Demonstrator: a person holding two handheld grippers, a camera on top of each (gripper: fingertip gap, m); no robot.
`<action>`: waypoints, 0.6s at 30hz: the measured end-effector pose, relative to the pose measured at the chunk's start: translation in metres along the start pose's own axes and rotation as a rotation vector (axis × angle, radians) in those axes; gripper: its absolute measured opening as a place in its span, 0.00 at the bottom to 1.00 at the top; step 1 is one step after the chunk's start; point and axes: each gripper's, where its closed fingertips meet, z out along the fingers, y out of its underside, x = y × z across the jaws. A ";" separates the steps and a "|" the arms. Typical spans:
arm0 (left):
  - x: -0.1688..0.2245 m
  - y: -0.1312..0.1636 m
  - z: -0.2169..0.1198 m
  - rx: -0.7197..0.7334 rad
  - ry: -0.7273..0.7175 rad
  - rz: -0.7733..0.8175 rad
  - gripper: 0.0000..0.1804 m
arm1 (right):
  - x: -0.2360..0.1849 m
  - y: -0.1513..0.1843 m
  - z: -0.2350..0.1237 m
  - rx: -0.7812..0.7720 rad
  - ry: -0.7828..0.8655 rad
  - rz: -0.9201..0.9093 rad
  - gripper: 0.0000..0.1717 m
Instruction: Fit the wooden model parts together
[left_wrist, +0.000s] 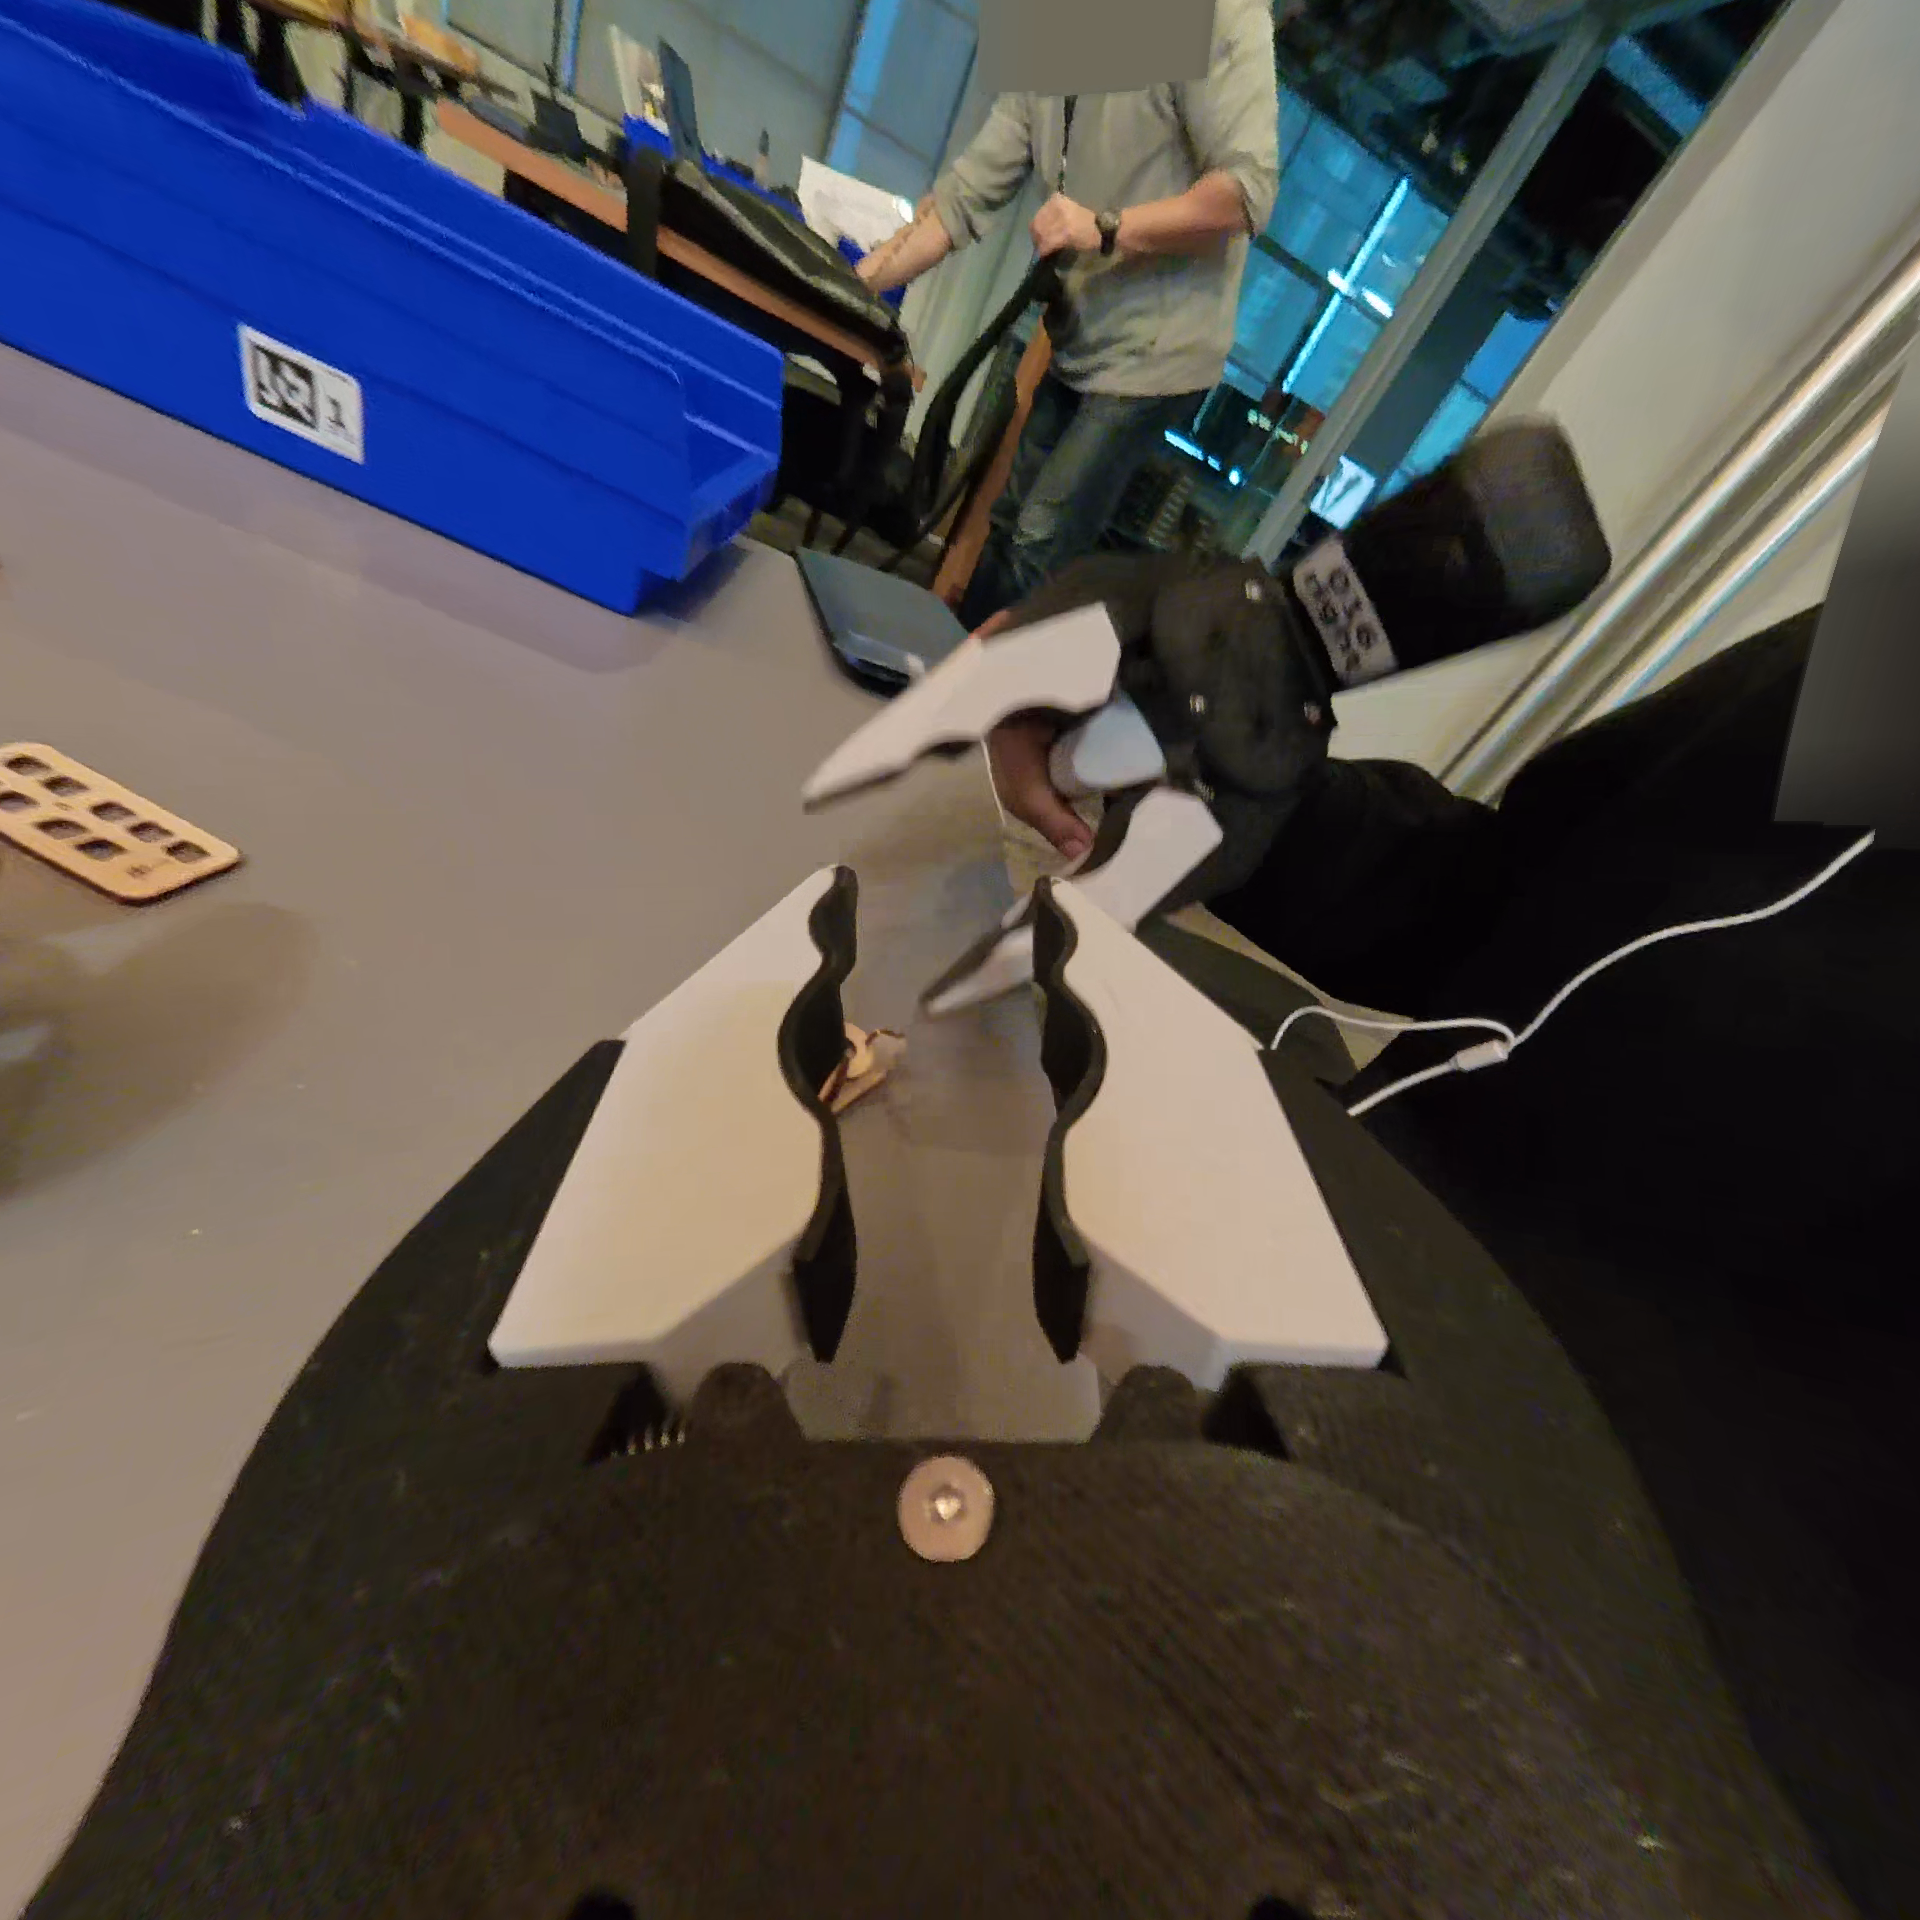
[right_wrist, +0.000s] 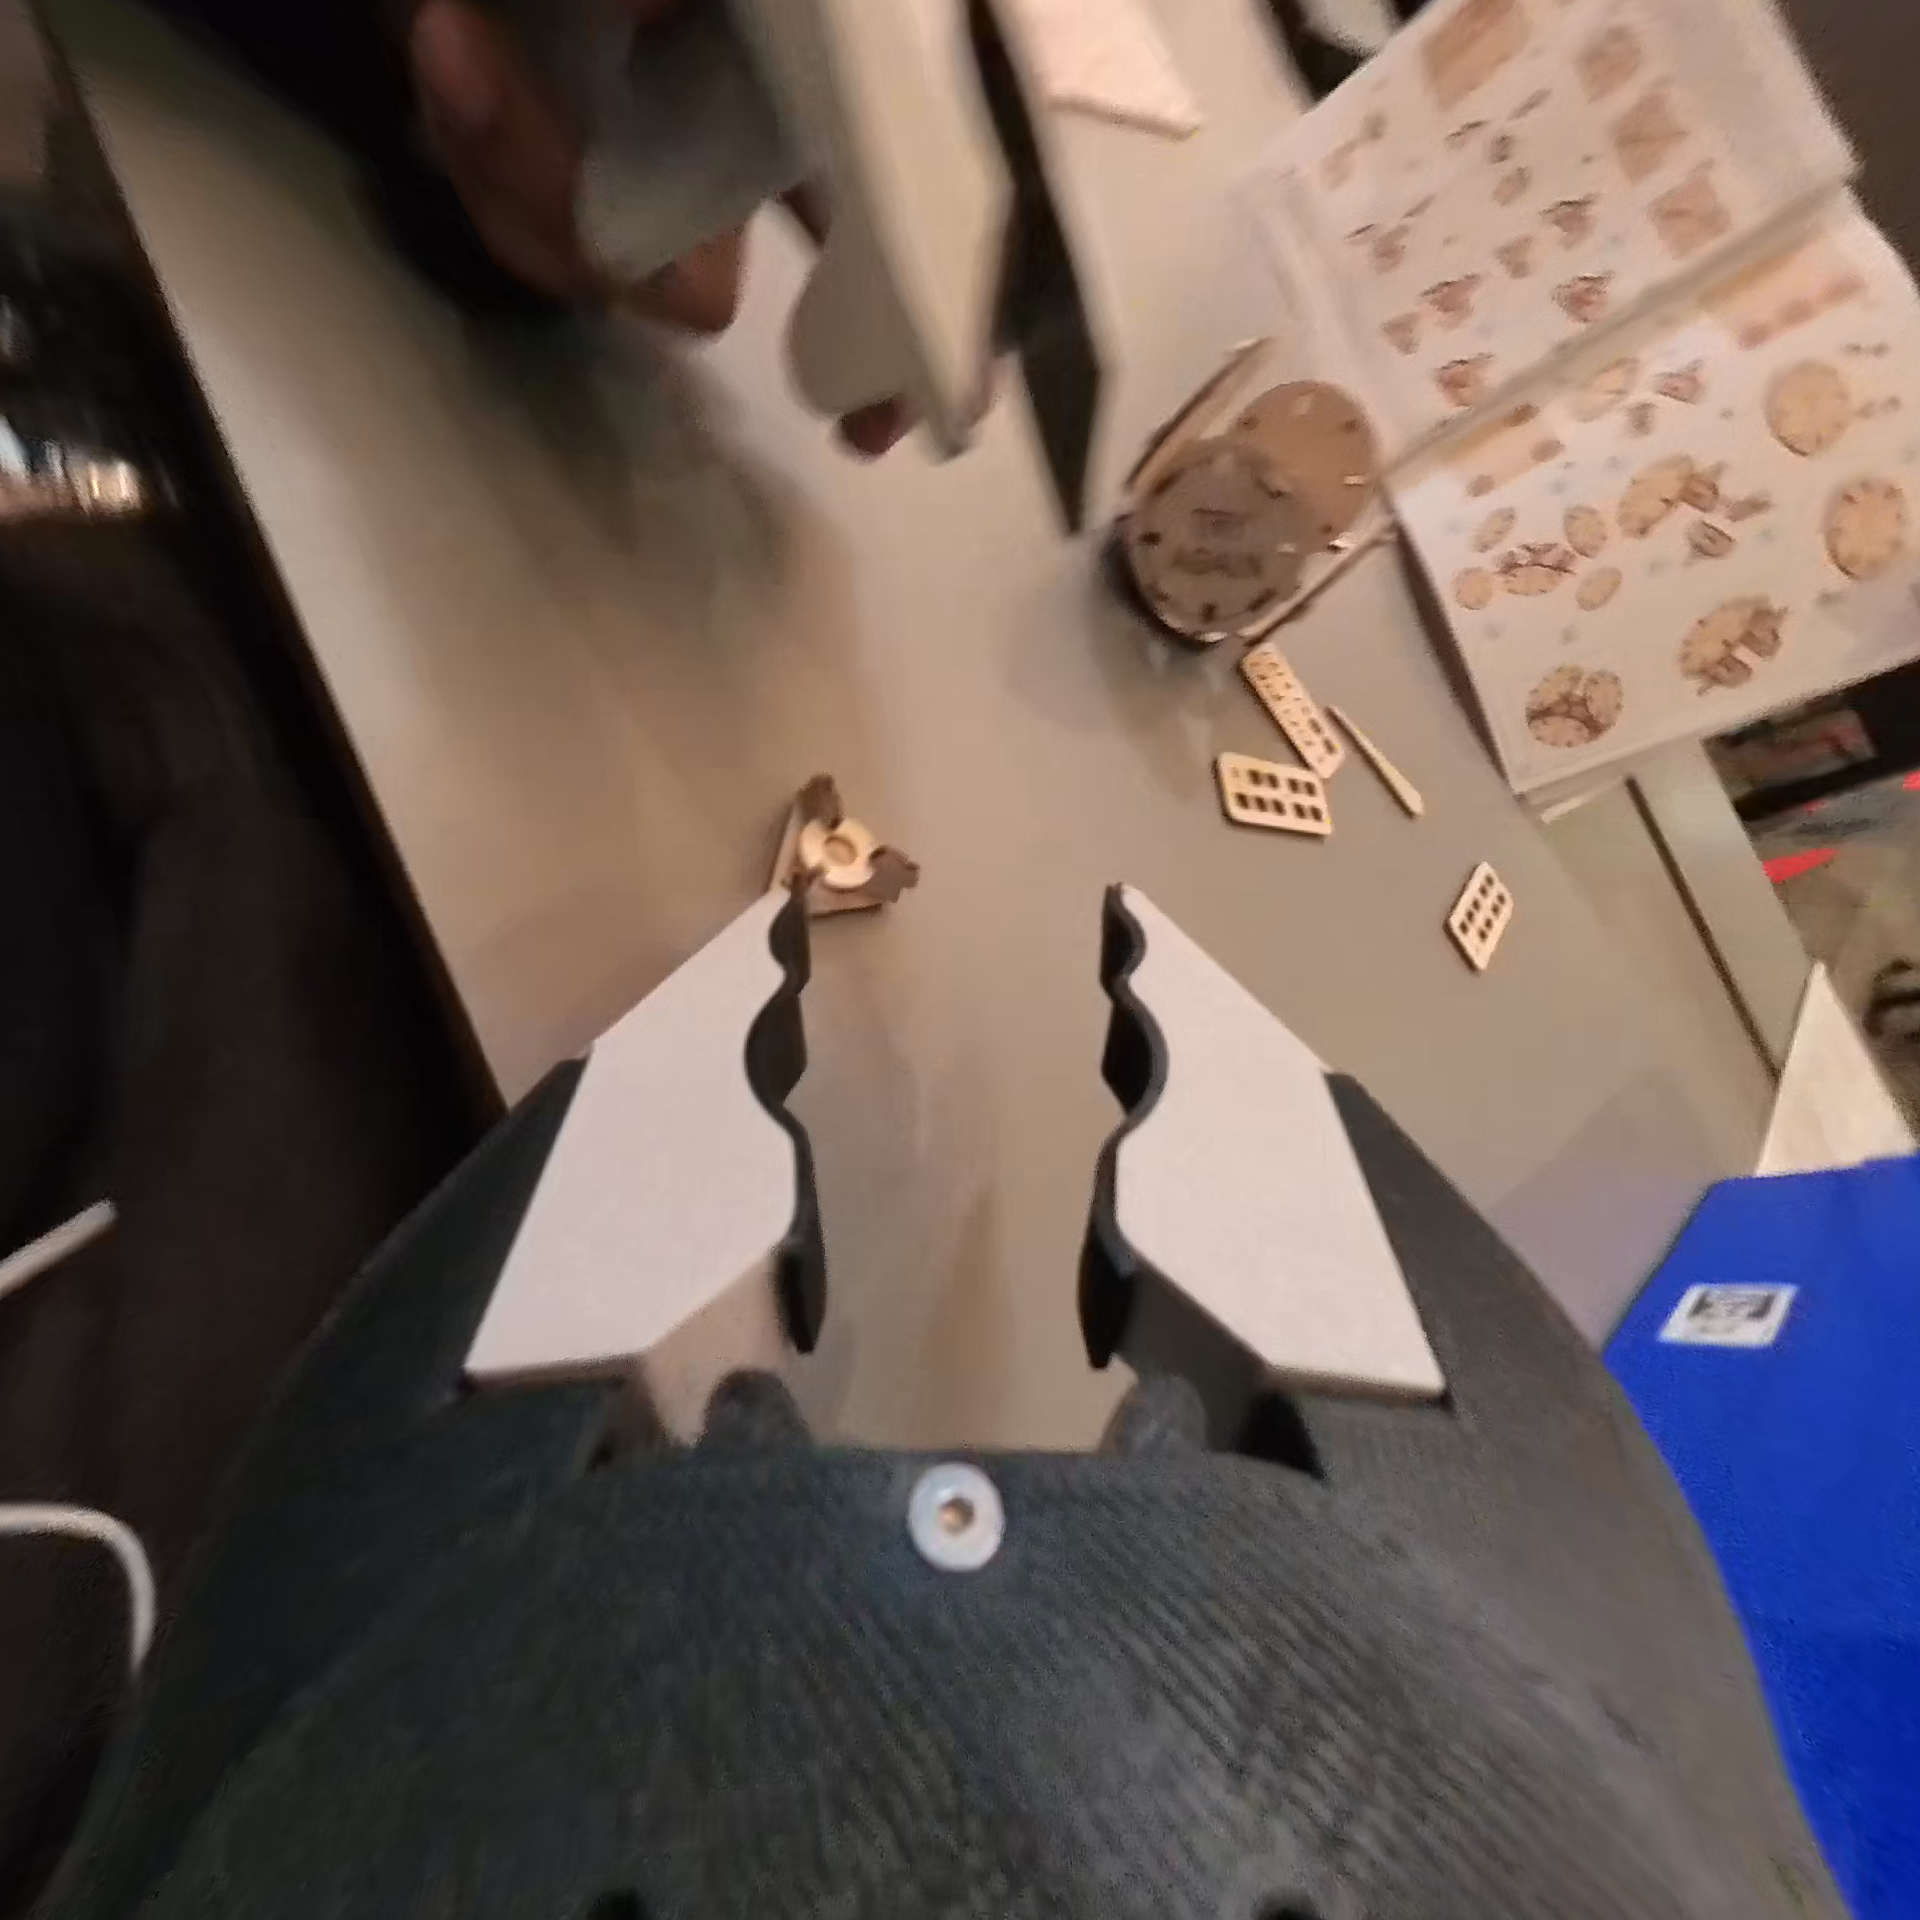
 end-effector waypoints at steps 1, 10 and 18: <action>0.002 0.005 0.002 -0.033 0.002 -0.004 0.18 | 0.008 -0.006 -0.005 0.056 0.033 0.083 0.33; -0.028 0.049 0.014 -0.408 -0.323 0.287 0.19 | 0.099 -0.074 -0.063 0.880 0.335 0.853 0.00; -0.032 0.062 0.016 -0.496 -0.319 0.281 0.06 | 0.110 -0.091 -0.019 0.843 0.495 0.791 0.00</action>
